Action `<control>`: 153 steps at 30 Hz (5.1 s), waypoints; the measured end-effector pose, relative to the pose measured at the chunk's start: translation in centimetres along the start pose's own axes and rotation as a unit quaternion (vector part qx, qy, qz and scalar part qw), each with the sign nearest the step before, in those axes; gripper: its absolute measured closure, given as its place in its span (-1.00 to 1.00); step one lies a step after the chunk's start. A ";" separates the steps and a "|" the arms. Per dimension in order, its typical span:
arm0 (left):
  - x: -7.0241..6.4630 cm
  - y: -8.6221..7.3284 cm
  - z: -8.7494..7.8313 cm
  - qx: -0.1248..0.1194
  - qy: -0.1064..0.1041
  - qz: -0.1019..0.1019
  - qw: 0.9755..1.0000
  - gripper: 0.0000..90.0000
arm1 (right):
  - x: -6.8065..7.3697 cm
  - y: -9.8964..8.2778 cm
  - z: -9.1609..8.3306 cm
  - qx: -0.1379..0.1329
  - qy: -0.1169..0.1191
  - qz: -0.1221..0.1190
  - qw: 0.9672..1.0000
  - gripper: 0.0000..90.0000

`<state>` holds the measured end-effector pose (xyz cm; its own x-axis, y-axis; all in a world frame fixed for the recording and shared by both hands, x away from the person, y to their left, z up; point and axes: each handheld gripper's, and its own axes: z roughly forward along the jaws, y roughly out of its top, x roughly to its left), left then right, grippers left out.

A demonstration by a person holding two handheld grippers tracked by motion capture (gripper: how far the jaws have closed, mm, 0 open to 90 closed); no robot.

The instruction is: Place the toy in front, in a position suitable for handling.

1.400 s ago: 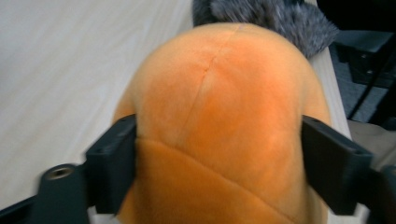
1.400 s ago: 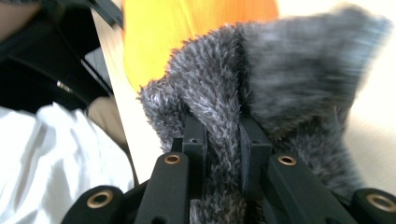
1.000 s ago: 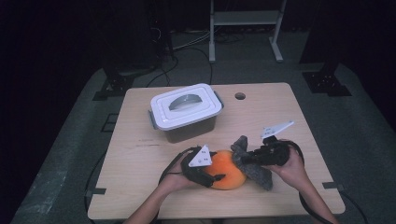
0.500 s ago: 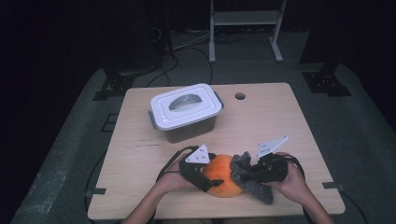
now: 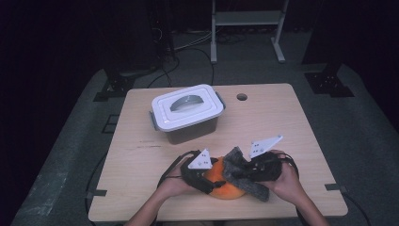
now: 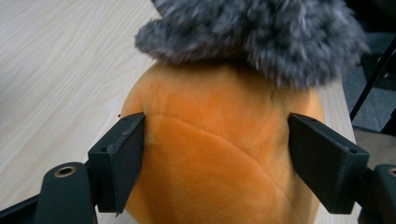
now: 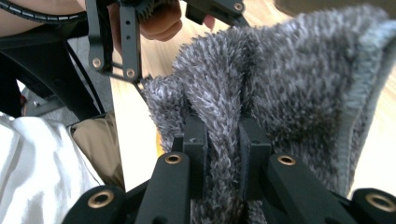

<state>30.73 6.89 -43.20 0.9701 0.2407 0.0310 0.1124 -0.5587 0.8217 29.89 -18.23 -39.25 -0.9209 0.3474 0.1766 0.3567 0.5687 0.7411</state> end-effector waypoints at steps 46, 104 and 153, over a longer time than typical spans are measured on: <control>1.6 -1.4 -1.2 -0.015 -0.026 -0.010 0.999 -0.44 | -3.6 -4.1 -0.4 -0.021 0.012 0.097 0.995 0.67; 0.6 0.6 -1.2 -0.030 0.037 0.027 0.998 -0.40 | -4.2 -0.9 -0.4 -0.041 0.014 0.077 0.996 0.68; -0.7 0.4 0.4 0.012 0.008 0.013 1.000 -1.00 | -2.2 0.1 -2.2 -0.040 0.020 0.051 0.998 0.67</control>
<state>30.19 6.20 -43.14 0.9691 0.2385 0.0627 0.0914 -0.5835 0.8069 31.65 -20.59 -38.10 -0.8867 0.3699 0.2773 0.4361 0.4702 0.7673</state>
